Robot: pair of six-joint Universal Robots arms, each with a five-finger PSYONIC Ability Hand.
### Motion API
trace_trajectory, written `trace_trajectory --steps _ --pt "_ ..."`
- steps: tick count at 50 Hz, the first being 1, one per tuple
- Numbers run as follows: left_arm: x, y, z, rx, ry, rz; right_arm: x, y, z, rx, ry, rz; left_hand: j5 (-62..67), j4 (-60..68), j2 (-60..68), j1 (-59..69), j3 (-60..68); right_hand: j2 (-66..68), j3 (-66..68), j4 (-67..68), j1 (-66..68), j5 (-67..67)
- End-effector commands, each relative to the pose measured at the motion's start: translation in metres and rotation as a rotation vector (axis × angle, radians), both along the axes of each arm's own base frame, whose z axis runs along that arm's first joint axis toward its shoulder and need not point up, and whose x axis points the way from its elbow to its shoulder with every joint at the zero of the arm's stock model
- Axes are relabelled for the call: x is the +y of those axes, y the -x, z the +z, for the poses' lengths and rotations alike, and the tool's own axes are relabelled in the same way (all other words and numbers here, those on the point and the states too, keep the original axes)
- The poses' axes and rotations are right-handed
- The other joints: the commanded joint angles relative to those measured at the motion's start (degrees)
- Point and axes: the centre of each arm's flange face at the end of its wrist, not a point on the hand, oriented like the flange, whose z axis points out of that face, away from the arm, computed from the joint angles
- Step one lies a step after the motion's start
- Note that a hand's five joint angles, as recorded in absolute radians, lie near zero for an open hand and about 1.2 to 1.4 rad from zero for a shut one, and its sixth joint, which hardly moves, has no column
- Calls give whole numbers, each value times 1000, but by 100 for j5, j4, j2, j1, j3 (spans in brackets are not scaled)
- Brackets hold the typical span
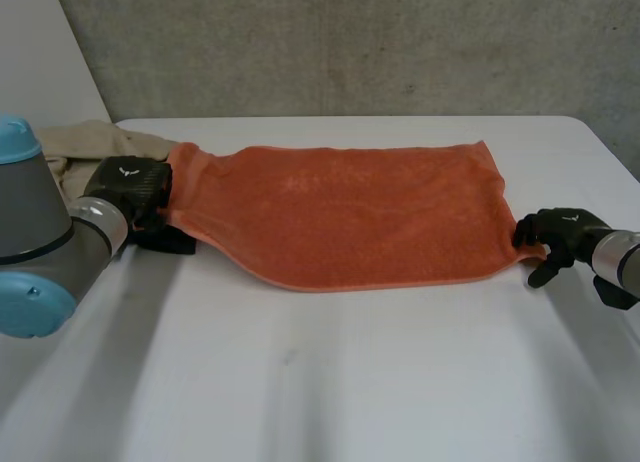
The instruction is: Fold the laundry.
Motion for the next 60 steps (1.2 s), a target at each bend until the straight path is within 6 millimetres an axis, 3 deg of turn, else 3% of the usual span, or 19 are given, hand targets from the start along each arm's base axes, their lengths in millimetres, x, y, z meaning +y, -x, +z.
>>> trace_trajectory --steps 1,5,6,7,13,19,24,29,33,40,46,53,60 --pt "-2 -4 1 1 1 9 -11 -5 -7 11 90 18 1278 1156 1137 1621 1196 988 973 921 937 1008" --pt "-3 -6 2 2 1 16 -16 -9 -9 14 128 28 1278 1156 1137 1621 1196 2146 2131 2079 2094 2165" --pt "-2 -7 3 3 -1 18 -18 -9 -8 14 140 29 1278 1156 1137 1621 1196 3948 3934 3882 3897 3968" --pt "-2 -7 3 3 -3 19 -19 -9 -6 12 146 26 1278 1156 1137 1621 1196 4635 4620 4568 4584 4654" --pt "9 -8 5 -2 -41 5 -16 -4 14 10 176 21 1278 1156 1137 1621 1196 4642 4627 4575 4590 4661" --pt "44 -15 12 -55 -164 6 3 17 57 32 129 42 1278 1156 1137 1621 1196 4642 4627 4575 4590 4661" --pt "79 -26 7 -144 -363 4 29 45 69 221 -50 128 1278 1156 1137 1621 1196 4642 4627 4575 4590 4661" --pt "115 -30 -13 -262 -624 -59 63 73 77 443 -305 332 1278 1156 1137 1621 1196 4642 4627 4575 4590 4661" --pt "121 -23 -19 -310 -653 -115 62 70 76 450 -322 323 1278 1156 1137 1621 1196 4642 4627 4575 4590 4661" --pt "90 -4 -10 -293 -483 -107 34 49 74 414 -118 249 1278 1156 1137 1621 1196 4642 4627 4575 4590 4661" --pt "41 13 -3 -233 -339 -17 -5 19 64 330 119 164 1278 1156 1137 1621 1196 4642 4627 4575 4590 4661" --pt "-7 26 -1 -217 -219 92 -49 4 58 307 358 48 1278 1156 1137 1621 1196 4642 4627 4575 4590 4661" --pt "-35 37 6 -203 -139 133 -69 -18 47 296 461 34 1278 1156 1137 1621 1196 4642 4627 4575 4590 4661"
